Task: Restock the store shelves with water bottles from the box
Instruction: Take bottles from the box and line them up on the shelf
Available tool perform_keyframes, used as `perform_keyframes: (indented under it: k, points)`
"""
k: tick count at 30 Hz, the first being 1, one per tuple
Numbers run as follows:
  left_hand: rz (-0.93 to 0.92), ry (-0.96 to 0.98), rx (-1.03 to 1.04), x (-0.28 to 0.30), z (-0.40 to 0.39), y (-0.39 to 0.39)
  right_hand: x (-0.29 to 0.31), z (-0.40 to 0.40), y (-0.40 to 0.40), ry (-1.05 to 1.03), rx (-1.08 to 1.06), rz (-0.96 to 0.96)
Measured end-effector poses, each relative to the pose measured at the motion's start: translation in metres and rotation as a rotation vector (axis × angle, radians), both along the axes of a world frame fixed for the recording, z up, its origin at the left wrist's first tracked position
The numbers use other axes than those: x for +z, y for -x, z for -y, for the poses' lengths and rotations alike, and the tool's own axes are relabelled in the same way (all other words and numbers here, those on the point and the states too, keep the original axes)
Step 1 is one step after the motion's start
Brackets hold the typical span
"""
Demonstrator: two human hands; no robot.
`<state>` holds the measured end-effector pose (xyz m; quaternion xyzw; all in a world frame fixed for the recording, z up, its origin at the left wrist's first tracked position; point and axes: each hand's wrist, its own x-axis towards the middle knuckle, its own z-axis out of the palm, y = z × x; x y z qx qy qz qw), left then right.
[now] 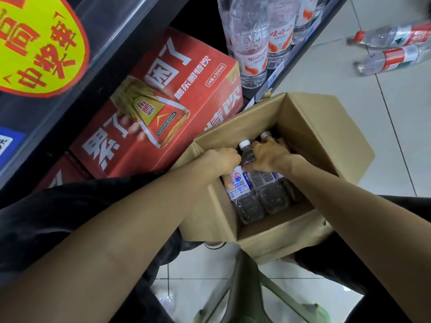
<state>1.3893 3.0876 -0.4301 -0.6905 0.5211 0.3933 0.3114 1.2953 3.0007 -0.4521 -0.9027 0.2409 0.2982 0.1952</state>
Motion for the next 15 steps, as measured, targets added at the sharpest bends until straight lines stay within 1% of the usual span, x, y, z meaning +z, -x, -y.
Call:
perform_keyframes:
  k: [3, 8, 11, 15]
  points:
    - [-0.041, -0.017, 0.018, 0.007, 0.001, -0.004, 0.007, -0.001, 0.005, -0.040, -0.073, 0.068]
    - [-0.022, 0.019, -0.019, 0.017, 0.000, -0.005, 0.024, 0.000, 0.007, -0.163, -0.185, 0.137]
    - [-0.011, 0.014, -0.015, 0.029, 0.000, 0.000, 0.036, 0.000, 0.015, -0.221, -0.205, 0.197]
    - [-0.010, 0.019, 0.051, 0.051, 0.005, 0.005, 0.054, 0.002, 0.031, -0.228, -0.207, 0.293]
